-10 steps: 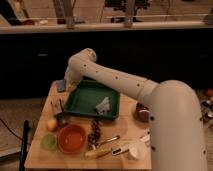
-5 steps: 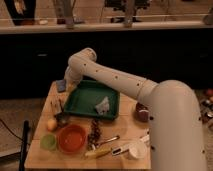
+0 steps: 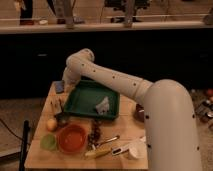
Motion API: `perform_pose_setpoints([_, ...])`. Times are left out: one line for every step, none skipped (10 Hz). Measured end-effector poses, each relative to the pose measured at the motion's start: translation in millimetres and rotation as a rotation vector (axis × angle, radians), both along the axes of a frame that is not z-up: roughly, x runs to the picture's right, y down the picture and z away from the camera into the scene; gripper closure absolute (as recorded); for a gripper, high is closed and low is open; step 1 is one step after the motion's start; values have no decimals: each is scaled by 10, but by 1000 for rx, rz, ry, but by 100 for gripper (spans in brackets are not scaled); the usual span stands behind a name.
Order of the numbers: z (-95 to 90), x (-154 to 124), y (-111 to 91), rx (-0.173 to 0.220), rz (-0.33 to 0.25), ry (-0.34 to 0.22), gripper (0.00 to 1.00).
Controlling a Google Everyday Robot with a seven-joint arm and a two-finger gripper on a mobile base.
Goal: Place sponge in plastic cup
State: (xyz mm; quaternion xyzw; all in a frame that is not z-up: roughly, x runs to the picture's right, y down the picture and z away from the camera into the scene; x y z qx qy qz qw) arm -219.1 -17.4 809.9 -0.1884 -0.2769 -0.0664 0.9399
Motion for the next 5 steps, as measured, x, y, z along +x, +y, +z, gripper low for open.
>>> perform_pose_setpoints([-20, -52, 54, -1, -23, -18, 98])
perform_pose_setpoints([-65, -123, 134, -5, -55, -40, 98])
perform_pose_setpoints([-123, -175, 225, -9, -87, -63, 98])
perform_pose_setpoints([-173, -204, 306, -13, -114, -81, 98])
perform_pose_setpoints([-242, -222, 392, -15, -144, -102, 98])
